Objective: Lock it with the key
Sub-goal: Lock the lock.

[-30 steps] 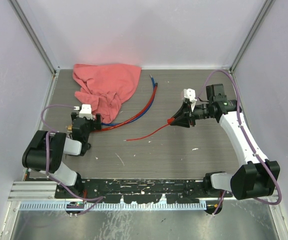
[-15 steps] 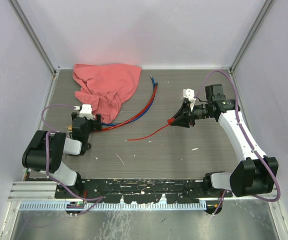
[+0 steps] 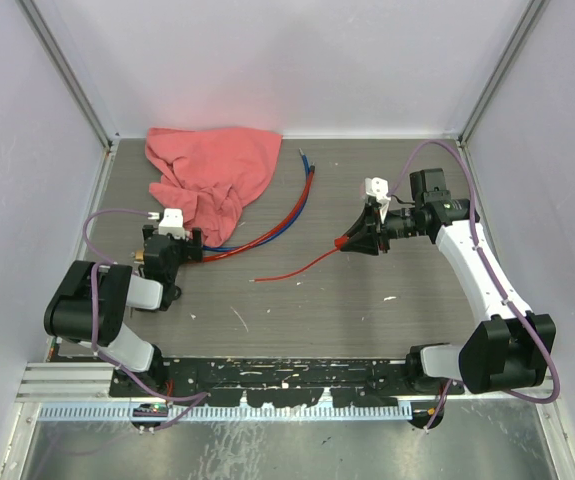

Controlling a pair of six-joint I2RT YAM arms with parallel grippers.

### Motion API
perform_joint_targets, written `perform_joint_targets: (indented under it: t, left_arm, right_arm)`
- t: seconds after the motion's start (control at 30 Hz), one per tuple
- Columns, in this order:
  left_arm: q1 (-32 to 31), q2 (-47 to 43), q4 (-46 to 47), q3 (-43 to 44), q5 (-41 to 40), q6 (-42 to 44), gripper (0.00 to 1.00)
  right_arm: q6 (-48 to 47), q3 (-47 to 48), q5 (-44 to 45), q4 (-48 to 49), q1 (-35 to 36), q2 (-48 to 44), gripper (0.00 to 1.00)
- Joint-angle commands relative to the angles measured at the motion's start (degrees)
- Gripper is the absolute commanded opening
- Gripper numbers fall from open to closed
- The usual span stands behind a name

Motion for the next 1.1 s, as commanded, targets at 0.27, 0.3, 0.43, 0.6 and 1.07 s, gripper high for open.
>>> perform_joint_targets:
  t: [0.27, 0.3, 0.43, 0.6, 1.07]
  left_arm:
    - [0.6, -1.4, 1.8, 1.6, 0.4, -0.3, 0.98]
    - [0.6, -1.5, 1.8, 1.6, 0.4, -0.3, 0.98]
    - [0.6, -1.4, 1.7, 1.6, 0.4, -0.3, 0.98]
    - [0.7, -1.4, 1.8, 1.6, 0.5, -0.3, 0.98]
    - [0.8, -1.5, 1.6, 1.6, 0.7, -0.3, 0.98]
  right_arm:
    - [0.4, 0.4, -2.6, 1.4, -0.2, -0.9, 0.01]
    - [0.4, 0.4, -2.5, 1.4, -0.3, -0.8, 0.01]
    - [0.3, 0.3, -2.2, 1.4, -0.3, -0.5, 0.01]
    - [0.2, 0.5, -2.2, 1.2, -0.2, 0.0, 0.01]
    - [-0.5, 0.8, -2.0, 0.3, -0.2, 1.0, 0.01]
